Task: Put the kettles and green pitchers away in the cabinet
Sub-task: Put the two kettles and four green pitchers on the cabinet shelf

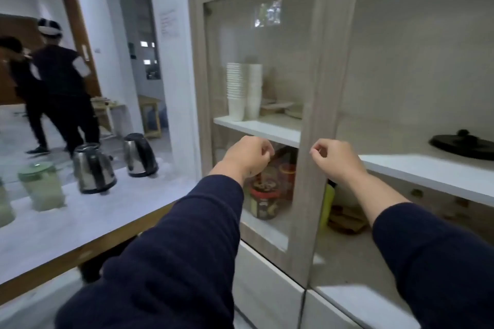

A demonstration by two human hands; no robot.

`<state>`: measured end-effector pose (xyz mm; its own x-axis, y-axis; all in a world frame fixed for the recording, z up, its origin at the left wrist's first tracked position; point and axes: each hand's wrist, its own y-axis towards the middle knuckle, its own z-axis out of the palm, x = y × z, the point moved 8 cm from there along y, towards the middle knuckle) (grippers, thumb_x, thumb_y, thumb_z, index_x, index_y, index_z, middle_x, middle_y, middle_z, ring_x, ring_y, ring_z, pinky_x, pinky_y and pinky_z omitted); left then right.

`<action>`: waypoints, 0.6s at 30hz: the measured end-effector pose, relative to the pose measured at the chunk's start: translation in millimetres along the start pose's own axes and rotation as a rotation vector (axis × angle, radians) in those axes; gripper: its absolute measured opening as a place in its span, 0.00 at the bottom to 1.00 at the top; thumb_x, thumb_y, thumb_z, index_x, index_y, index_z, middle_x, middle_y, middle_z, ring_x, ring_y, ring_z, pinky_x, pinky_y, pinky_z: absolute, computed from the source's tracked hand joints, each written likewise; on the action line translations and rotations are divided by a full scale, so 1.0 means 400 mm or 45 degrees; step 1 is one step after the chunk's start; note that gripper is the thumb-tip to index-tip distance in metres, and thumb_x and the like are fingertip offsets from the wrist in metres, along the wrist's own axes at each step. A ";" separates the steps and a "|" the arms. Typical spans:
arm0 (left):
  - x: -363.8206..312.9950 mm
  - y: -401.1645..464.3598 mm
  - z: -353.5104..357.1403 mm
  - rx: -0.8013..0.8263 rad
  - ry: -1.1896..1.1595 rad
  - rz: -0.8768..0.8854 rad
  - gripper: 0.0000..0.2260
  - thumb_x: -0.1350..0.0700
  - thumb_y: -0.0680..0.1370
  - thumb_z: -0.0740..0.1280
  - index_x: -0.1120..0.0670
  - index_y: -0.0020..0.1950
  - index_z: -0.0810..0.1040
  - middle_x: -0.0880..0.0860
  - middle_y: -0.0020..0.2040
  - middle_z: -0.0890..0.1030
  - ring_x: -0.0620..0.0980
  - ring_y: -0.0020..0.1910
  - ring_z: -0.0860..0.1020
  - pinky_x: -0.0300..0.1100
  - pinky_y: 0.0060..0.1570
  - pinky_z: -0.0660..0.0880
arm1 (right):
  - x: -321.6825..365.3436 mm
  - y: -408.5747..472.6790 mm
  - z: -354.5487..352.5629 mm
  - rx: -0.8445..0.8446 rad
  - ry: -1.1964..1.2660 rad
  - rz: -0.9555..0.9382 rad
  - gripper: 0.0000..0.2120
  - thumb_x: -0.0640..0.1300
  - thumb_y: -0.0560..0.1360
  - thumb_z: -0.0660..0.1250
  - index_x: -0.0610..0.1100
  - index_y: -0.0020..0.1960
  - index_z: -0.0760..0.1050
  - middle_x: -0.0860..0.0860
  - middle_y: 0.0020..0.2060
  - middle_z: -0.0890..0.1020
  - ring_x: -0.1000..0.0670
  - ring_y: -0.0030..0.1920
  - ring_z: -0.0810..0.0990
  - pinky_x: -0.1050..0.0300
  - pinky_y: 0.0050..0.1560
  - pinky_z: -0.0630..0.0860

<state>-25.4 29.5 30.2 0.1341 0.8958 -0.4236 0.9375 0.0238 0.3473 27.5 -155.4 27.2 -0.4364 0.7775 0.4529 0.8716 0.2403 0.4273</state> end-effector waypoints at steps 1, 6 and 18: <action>0.064 -0.032 -0.035 -0.023 0.011 -0.062 0.13 0.57 0.77 0.58 0.51 0.53 0.82 0.51 0.53 0.84 0.52 0.53 0.80 0.49 0.55 0.78 | 0.056 0.002 0.046 0.032 0.027 -0.037 0.09 0.48 0.78 0.60 0.49 0.45 0.78 0.49 0.40 0.81 0.45 0.44 0.79 0.51 0.43 0.78; 0.416 -0.207 -0.218 -0.117 0.075 -0.363 0.13 0.58 0.79 0.58 0.53 0.55 0.82 0.54 0.53 0.84 0.55 0.54 0.80 0.50 0.56 0.77 | 0.378 0.011 0.316 0.223 0.187 -0.213 0.08 0.48 0.77 0.61 0.49 0.46 0.79 0.51 0.42 0.82 0.47 0.45 0.80 0.50 0.46 0.78; 1.082 -0.427 -0.363 -0.225 0.087 -0.856 0.14 0.56 0.79 0.58 0.49 0.59 0.80 0.52 0.58 0.82 0.54 0.56 0.78 0.47 0.53 0.77 | 0.797 0.043 0.897 0.500 0.444 -0.201 0.07 0.47 0.78 0.60 0.49 0.48 0.76 0.51 0.40 0.80 0.47 0.42 0.79 0.47 0.48 0.80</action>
<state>-174.0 477.4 -90.9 -0.4829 0.6870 -0.5430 0.7429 0.6497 0.1614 -16.5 305.1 -101.8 -0.5587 0.4916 0.6680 0.7782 0.5893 0.2172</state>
